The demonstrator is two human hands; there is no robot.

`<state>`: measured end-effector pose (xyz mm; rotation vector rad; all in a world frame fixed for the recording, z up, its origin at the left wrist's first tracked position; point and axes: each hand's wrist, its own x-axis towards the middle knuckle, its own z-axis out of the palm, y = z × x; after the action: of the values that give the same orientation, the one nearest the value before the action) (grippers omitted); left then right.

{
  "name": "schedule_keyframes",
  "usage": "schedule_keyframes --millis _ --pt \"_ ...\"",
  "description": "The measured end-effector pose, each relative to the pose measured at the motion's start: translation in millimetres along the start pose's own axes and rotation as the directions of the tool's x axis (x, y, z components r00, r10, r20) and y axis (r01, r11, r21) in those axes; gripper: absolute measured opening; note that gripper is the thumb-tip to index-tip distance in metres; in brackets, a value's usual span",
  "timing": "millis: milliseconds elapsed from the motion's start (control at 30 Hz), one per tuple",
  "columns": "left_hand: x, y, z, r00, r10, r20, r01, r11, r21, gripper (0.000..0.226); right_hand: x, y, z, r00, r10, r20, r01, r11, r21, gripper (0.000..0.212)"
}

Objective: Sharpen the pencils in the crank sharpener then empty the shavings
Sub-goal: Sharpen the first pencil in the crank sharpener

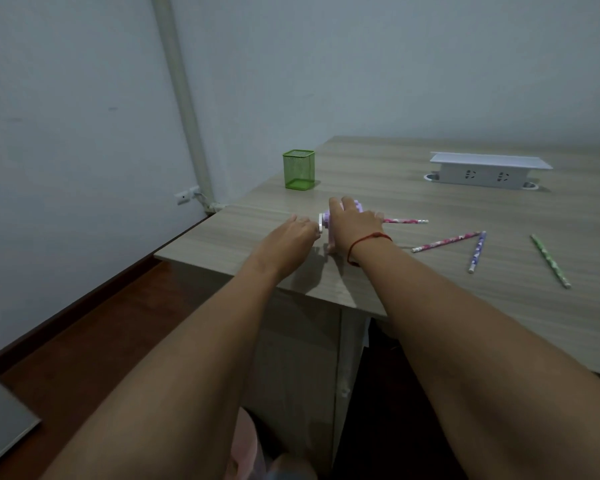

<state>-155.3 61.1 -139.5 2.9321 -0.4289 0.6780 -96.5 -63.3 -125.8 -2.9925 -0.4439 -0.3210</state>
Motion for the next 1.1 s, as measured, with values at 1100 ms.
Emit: schedule_keyframes --millis 1100 --pt "67 -24 -1 0.997 -0.024 0.075 0.010 0.985 0.174 0.026 -8 11 -10 0.995 -0.102 -0.004 0.102 0.994 -0.043 0.073"
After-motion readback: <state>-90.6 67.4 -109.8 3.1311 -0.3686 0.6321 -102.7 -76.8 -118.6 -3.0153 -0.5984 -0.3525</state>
